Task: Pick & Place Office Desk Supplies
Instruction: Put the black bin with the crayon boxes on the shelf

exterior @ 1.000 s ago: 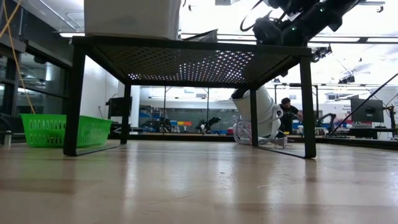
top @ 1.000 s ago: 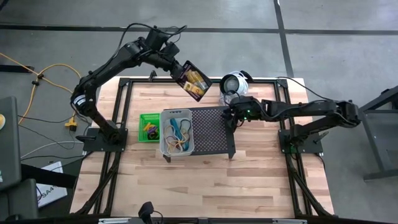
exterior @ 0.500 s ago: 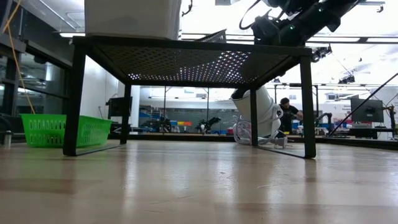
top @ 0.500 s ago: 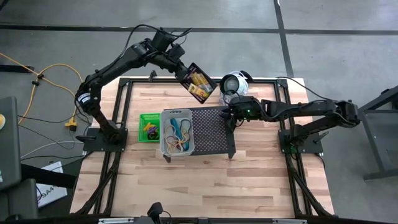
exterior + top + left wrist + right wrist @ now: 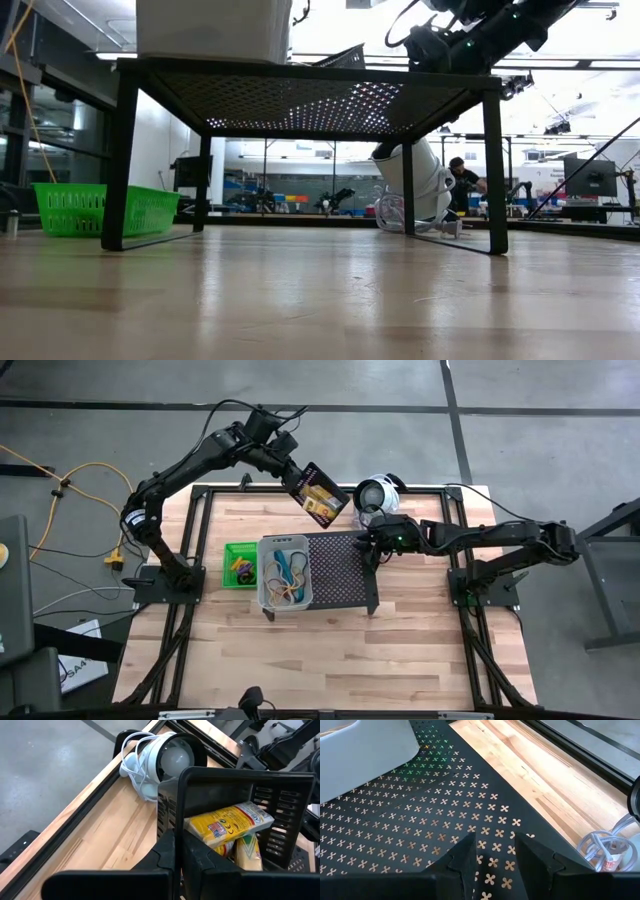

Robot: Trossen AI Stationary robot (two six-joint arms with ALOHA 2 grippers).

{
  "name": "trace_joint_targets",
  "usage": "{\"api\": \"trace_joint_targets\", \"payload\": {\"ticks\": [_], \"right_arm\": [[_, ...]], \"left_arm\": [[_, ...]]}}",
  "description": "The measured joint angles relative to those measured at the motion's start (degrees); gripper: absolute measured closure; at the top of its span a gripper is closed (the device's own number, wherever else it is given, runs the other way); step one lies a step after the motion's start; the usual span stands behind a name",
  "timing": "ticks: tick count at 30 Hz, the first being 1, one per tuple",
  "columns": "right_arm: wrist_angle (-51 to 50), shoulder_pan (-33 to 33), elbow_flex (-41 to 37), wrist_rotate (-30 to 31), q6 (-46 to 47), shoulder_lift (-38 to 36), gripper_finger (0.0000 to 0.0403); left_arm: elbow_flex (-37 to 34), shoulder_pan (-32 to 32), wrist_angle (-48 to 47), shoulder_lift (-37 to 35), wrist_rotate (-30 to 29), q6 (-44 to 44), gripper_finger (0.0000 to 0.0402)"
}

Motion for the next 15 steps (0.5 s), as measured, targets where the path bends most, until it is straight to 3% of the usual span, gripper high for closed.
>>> {"api": "trace_joint_targets", "payload": {"ticks": [15], "right_arm": [[3.9, 0.0, 0.0, 0.4, -0.2, -0.1, 0.0282]], "left_arm": [[0.0, 0.0, -1.3, 0.0, 0.1, -1.8, 0.0400]]}}
